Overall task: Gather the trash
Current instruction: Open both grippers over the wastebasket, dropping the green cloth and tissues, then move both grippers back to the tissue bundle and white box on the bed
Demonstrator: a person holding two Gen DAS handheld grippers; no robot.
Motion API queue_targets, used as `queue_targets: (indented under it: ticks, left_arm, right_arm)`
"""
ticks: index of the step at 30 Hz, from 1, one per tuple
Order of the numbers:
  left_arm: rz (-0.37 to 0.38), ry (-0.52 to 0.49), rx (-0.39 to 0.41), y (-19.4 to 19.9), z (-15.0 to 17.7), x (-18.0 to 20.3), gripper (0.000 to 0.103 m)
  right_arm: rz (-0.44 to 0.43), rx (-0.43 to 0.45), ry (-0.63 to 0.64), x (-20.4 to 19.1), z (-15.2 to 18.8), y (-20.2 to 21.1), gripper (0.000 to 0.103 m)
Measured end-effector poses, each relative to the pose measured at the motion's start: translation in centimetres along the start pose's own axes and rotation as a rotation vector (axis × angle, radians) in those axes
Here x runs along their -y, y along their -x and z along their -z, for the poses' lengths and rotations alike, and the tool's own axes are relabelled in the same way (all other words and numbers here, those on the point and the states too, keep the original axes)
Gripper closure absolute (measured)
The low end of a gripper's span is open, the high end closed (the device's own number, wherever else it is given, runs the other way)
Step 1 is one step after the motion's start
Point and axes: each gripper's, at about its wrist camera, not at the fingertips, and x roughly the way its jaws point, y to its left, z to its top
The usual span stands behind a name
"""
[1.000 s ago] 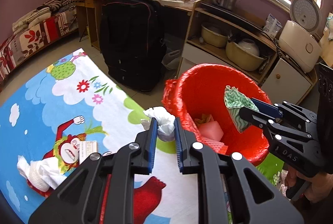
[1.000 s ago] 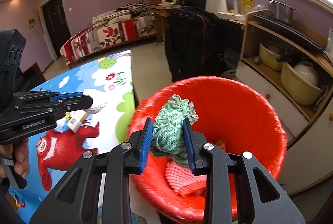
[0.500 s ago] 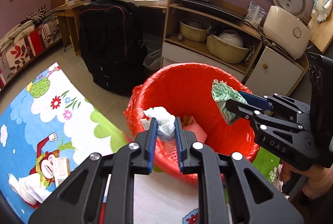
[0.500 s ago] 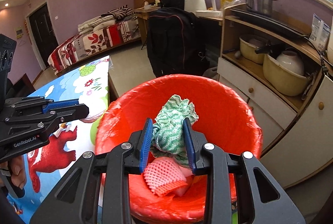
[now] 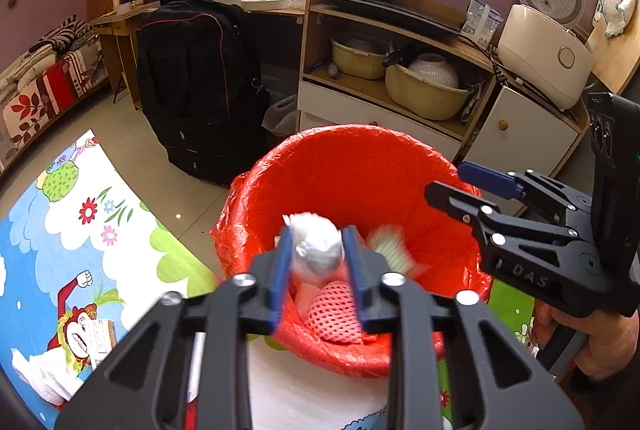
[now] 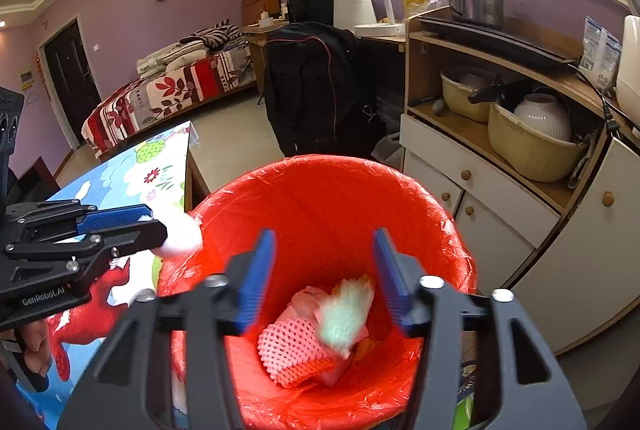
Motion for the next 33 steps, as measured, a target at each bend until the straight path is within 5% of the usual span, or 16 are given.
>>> queue_targets:
  ticks: [10, 33]
  left_arm:
    - [-0.015, 0.017, -0.007, -0.2, 0.7, -0.2, 0.050]
    - [-0.103, 0.144, 0.021, 3.8, 4.4, -4.7, 0.049]
  right_arm:
    - [0.013, -0.004, -0.014, 0.7, 0.3, 0.0, 0.043]
    - [-0.022, 0.020, 0.031, -2.9, -0.2, 0.9, 0.026]
